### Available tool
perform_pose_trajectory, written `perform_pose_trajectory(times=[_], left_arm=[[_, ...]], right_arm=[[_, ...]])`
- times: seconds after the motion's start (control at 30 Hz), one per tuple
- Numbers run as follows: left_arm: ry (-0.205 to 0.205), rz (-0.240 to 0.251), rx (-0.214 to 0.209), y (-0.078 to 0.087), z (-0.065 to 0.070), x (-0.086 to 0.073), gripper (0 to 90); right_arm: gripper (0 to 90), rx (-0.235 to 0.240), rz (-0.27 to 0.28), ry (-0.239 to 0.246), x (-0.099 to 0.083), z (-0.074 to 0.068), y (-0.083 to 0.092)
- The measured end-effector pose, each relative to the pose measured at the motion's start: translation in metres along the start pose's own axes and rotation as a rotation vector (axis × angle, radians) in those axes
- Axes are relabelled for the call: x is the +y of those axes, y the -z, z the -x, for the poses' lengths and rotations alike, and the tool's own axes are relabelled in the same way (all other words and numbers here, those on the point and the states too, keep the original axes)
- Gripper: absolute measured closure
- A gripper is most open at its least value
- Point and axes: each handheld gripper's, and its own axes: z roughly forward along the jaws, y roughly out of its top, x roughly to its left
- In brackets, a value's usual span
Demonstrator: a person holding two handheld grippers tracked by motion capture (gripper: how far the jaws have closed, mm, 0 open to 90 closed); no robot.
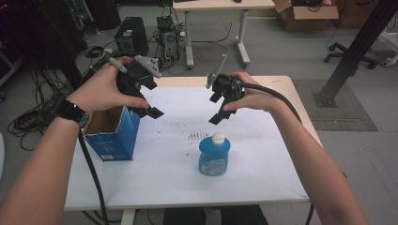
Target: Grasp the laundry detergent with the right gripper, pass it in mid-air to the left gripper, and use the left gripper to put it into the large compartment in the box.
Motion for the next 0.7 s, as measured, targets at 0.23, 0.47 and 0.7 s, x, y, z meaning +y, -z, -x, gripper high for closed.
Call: perform_pose_trajectory(times=[0.23,0.47,0.7], left_arm=[[0.0,-0.015,0.005,0.002,0.0,0.001,2.7],[0.009,-0.009,0.008,0.004,-0.001,0.001,2.7],[0.022,-0.01,0.017,0.007,-0.001,0.001,2.7]], right_arm=[[4.3,-0.002,0.004,0.002,0.0,0.001,0.001],[3.5,-0.006,0.061,0.005,-0.005,0.001,0.015],[3.3,-0.013,0.148,0.025,-0.02,-0.006,0.041]])
